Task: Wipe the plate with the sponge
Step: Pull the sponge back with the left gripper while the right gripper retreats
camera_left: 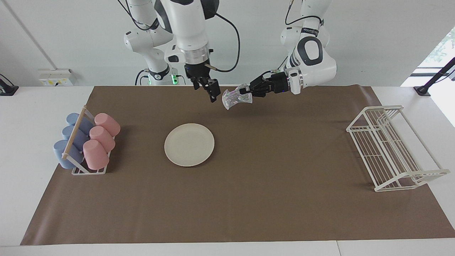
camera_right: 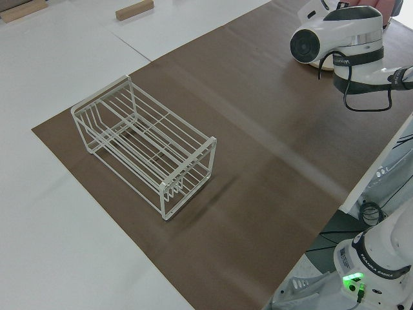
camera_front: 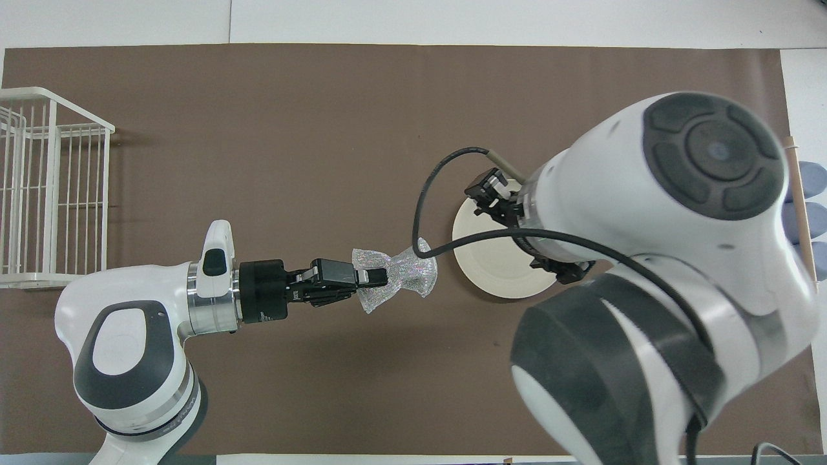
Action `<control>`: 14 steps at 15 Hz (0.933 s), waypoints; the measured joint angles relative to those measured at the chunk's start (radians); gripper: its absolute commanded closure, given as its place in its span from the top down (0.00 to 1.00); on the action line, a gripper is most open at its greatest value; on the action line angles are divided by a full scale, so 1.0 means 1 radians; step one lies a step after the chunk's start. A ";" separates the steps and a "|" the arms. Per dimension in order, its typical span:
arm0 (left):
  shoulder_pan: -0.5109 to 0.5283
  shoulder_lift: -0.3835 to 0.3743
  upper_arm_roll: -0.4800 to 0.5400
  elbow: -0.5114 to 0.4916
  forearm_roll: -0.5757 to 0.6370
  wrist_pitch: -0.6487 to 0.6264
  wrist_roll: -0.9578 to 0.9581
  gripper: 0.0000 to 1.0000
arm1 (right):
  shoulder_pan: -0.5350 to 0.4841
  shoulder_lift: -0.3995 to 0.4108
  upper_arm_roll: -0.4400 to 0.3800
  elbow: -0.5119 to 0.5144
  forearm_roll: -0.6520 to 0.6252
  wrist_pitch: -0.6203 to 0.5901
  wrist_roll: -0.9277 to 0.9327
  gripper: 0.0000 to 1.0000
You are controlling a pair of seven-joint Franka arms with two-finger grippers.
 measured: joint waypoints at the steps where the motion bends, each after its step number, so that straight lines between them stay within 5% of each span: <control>1: -0.008 0.000 -0.001 0.000 0.004 0.034 -0.018 0.00 | -0.029 -0.014 -0.001 -0.001 0.000 -0.037 -0.094 1.00; 7: -0.045 0.007 -0.042 0.032 0.343 0.215 -0.326 0.00 | -0.128 -0.076 -0.002 -0.039 0.000 -0.100 -0.550 1.00; 14: -0.027 0.038 -0.037 0.160 0.962 0.085 -0.753 0.00 | -0.306 -0.078 -0.004 -0.055 0.000 -0.099 -1.026 1.00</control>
